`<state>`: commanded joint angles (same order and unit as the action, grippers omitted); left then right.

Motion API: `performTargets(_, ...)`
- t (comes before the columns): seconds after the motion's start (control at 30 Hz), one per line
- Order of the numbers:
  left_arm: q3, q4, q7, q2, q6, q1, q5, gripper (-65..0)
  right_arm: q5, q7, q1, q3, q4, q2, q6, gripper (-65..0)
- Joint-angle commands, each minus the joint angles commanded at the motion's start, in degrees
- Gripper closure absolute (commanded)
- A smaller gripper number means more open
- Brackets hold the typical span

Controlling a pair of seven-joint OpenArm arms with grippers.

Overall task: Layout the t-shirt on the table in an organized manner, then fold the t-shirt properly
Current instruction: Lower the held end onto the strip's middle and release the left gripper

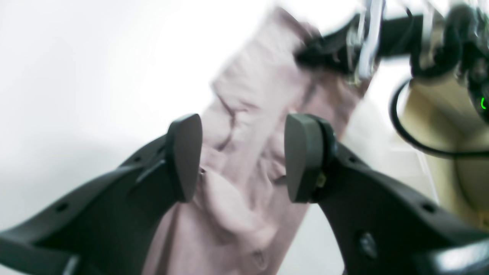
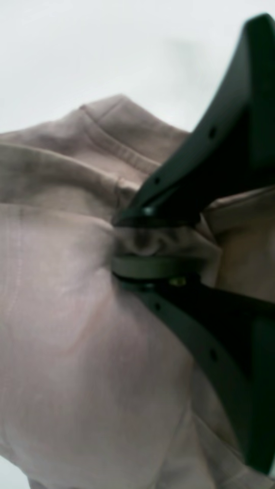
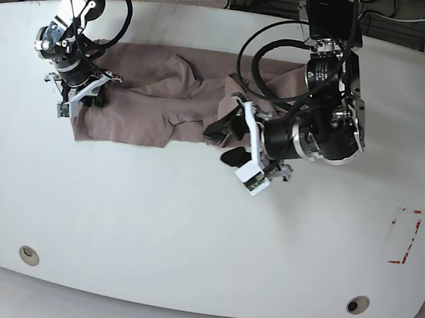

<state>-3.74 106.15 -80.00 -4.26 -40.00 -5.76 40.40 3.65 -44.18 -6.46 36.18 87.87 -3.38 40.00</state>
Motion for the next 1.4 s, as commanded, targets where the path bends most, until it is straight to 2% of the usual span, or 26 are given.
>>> performTargets(0.23, -1.14, -5.01, 0.0, 5.63, 0.0, 1.67, 2.11, -32.8, 0.0, 0.0, -0.09, 0.0, 0.0, 0.09, 0.0, -11.6)
performTargets(0.33, -1.14, -6.77, 0.0, 6.95, 0.0, 2.11, 2.46, -32.8, 0.0, 0.0, -0.09, 0.09, 0.7, 0.09, 0.0, -11.6)
performTargets(0.53, -0.18, -9.93, 0.0, 7.21, 0.0, 2.11, 2.46, -32.6, -0.18, 0.0, -0.09, 0.09, 1.93, 0.09, 0.0, -11.6)
performTargets(0.67, 3.52, -11.69, 0.0, 7.21, 0.0, 1.76, 2.46, -32.6, -0.18, 0.0, -0.09, 0.09, 2.02, 0.09, 0.0, -11.6)
performTargets(0.83, 12.4, -14.51, 0.0, 6.42, 0.0, -1.41, 2.55, -32.6, -0.18, -0.09, -0.09, 0.09, 2.02, 0.09, 0.0, -11.6)
performTargets(0.9, 17.23, -16.18, 0.0, 6.24, 0.0, -2.9, 4.22, -32.6, -0.18, -0.09, -0.09, 0.09, 2.02, 0.09, 0.0, -11.6)
performTargets(1.03, 21.98, -17.93, 0.0, 6.15, 0.0, -4.57, 10.02, -32.6, -0.26, -0.09, -0.09, 0.09, 2.02, 0.09, 0.0, -11.6)
performTargets(1.17, 22.77, -17.67, 0.0, 6.68, 0.0, -5.71, 13.45, -32.6, -0.26, -0.09, -0.09, 0.0, 2.02, 0.09, 0.0, -11.6)
performTargets(1.27, 22.68, -17.58, 0.0, 8.44, 0.0, -6.15, 14.77, -32.6, -0.35, -0.09, -0.09, 0.0, 2.02, 0.09, 0.0, -11.6)
performTargets(1.33, 21.8, -17.49, 0.0, 9.23, 0.0, -6.51, 14.77, -32.5, -0.35, -0.09, -0.09, 0.0, 2.02, 0.09, 0.0, -11.6)
performTargets(1.4, 18.11, -17.49, 0.0, 10.02, 0.0, -6.42, 14.33, -32.5, -0.35, -0.09, -0.09, 0.0, 2.02, 0.09, 0.0, -11.6)
